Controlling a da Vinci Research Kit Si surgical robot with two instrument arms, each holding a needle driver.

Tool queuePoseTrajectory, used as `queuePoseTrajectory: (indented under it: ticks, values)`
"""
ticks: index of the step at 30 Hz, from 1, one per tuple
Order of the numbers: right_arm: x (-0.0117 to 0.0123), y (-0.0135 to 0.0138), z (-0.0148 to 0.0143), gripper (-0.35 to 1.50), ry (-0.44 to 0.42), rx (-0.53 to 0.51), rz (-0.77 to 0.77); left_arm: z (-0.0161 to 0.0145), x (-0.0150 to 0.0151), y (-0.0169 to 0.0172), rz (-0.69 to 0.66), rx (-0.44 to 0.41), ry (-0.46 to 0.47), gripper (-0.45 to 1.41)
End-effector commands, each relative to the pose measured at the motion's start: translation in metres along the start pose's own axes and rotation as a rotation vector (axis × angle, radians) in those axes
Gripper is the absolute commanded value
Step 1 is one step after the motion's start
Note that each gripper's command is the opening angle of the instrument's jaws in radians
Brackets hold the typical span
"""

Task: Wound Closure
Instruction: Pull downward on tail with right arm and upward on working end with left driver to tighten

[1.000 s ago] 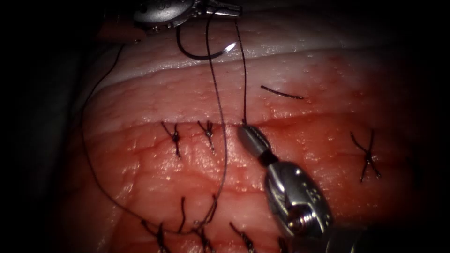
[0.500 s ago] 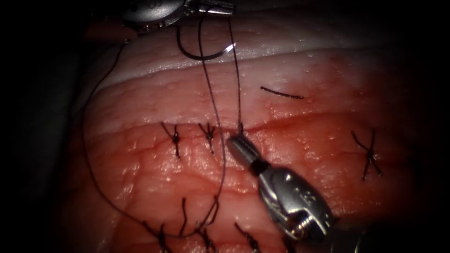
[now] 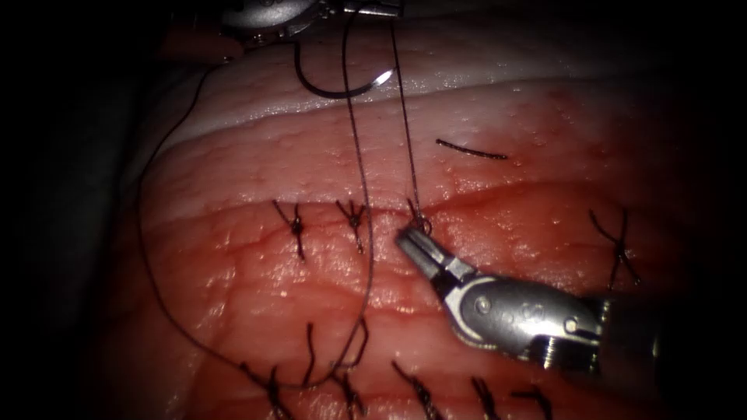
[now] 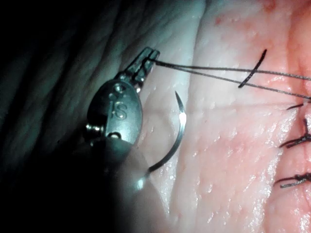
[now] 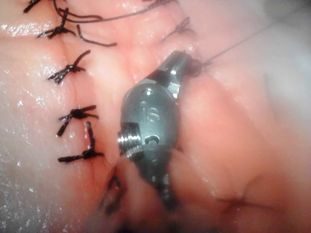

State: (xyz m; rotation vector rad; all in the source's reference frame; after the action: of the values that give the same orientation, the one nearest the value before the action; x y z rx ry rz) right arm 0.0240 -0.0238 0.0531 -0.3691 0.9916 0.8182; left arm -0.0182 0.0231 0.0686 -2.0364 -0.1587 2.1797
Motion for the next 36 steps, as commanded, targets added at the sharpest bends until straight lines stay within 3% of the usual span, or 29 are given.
queuePoseTrajectory:
  ticks: [1,12,31,36]
  values:
    - [-0.0001,-0.0008,0.0005,-0.35,0.007,0.013,0.001,0.0005,-0.0004,-0.0005,0.002,0.001,0.0,-0.45]
    - [0.0004,-0.0016,-0.0002,-0.35,0.051,0.097,0.004,0.0003,-0.0006,-0.0013,0.006,0.025,-0.014,-0.45]
    - [0.0006,-0.0021,-0.001,-0.35,0.069,0.099,0.004,-0.0001,-0.0019,-0.0058,0.027,0.117,-0.032,-0.45]
    - [0.0006,-0.0021,-0.001,-0.35,0.069,0.099,0.004,-0.0003,-0.0024,-0.0054,0.035,0.119,-0.04,-0.45]
